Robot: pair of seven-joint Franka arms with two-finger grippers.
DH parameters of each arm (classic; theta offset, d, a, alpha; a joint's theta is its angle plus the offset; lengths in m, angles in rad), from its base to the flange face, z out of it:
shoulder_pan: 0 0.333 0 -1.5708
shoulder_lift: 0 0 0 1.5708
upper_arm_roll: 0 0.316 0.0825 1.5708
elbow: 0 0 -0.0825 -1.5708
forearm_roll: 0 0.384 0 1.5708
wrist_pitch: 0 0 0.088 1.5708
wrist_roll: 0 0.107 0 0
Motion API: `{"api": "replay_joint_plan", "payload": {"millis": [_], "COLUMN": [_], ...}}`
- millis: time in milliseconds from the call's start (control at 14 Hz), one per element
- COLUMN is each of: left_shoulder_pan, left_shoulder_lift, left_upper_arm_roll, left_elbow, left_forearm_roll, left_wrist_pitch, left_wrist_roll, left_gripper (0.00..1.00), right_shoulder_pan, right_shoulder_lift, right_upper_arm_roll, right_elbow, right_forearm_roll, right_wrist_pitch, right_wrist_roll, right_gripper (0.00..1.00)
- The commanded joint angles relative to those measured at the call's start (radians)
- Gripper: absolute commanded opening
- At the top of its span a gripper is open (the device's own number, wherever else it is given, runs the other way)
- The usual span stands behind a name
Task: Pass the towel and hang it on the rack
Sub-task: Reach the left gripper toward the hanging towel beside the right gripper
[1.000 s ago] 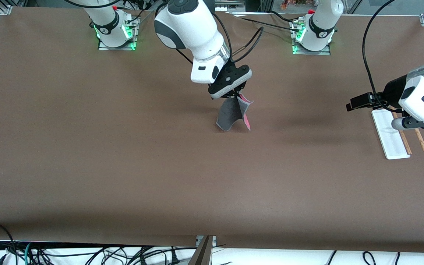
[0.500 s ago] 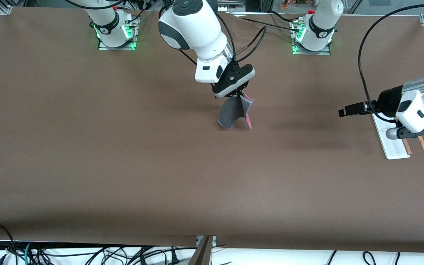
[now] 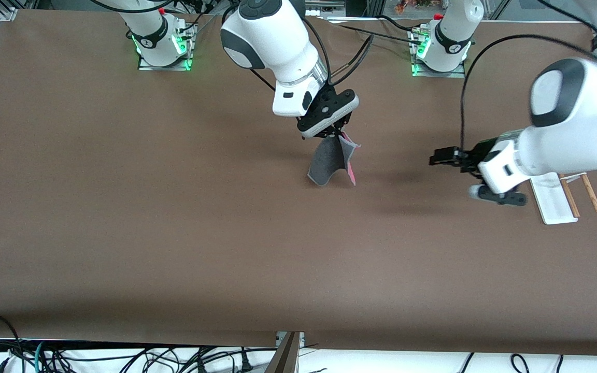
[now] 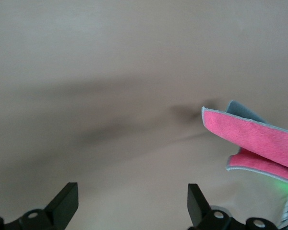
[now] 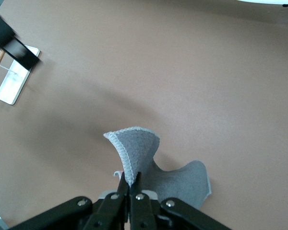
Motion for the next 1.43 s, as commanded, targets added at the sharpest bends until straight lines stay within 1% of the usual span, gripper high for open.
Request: {"api": "replay_joint_plan", "payload": {"millis": [0,71,143,214,429,571,714,786,857,1214,1357], "left_shoulder_pan": [-0.004,-0.004,-0.004,-0.004,-0.004,-0.001,-0.002,-0.001,0.001,0.001,0.001], "left_shoulder_lift": [-0.008,0.0,-0.002,-0.008,-0.008,-0.02,-0.035,-0.049,-0.061,-0.105,-0.103], "left_upper_arm_roll": [-0.032,-0.06,-0.085,-0.094,-0.097,-0.108,-0.109,-0.117,-0.141,-0.214,-0.218], "left_elbow": [-0.078,-0.079,-0.096,-0.128,-0.168,-0.206,-0.231,-0.239,-0.242,-0.248,-0.253], "left_forearm_roll": [-0.025,-0.025,-0.025,-0.027,-0.037,-0.103,-0.133,-0.143,-0.149,-0.154,-0.153], "left_wrist_pitch": [0.062,0.069,0.111,0.159,0.211,0.237,0.253,0.253,0.253,0.248,0.248], "left_wrist_roll": [0.107,0.186,0.285,0.37,0.583,0.72,0.849,0.883,0.904,0.952,0.954], "left_gripper": [1.0,1.0,1.0,1.0,1.0,1.0,1.0,1.0,1.0,1.0,1.0], "right_shoulder_pan": [0.005,0.005,0.006,0.006,0.006,0.006,0.02,0.029,0.032,0.068,0.068], "right_shoulder_lift": [-0.002,-0.004,-0.004,-0.004,-0.004,-0.004,-0.005,-0.004,-0.004,-0.005,-0.005], "right_upper_arm_roll": [0.004,0.005,0.005,0.005,0.007,0.009,0.009,0.009,0.009,0.009,0.009], "right_elbow": [0.013,0.024,0.04,0.047,0.068,0.085,0.091,0.09,0.09,0.09,0.09], "right_forearm_roll": [-0.008,-0.008,-0.006,-0.006,-0.006,-0.008,-0.008,-0.008,-0.008,-0.008,-0.008], "right_wrist_pitch": [0.003,0.003,0.001,0.003,0.003,0.004,0.007,0.016,0.02,0.041,0.041], "right_wrist_roll": [0.003,0.002,0.003,0.002,-0.004,-0.014,-0.009,-0.009,-0.009,-0.009,-0.012], "right_gripper": [0.0,0.0,0.0,0.0,0.0,0.0,0.0,0.0,0.0,0.0,0.0]}}
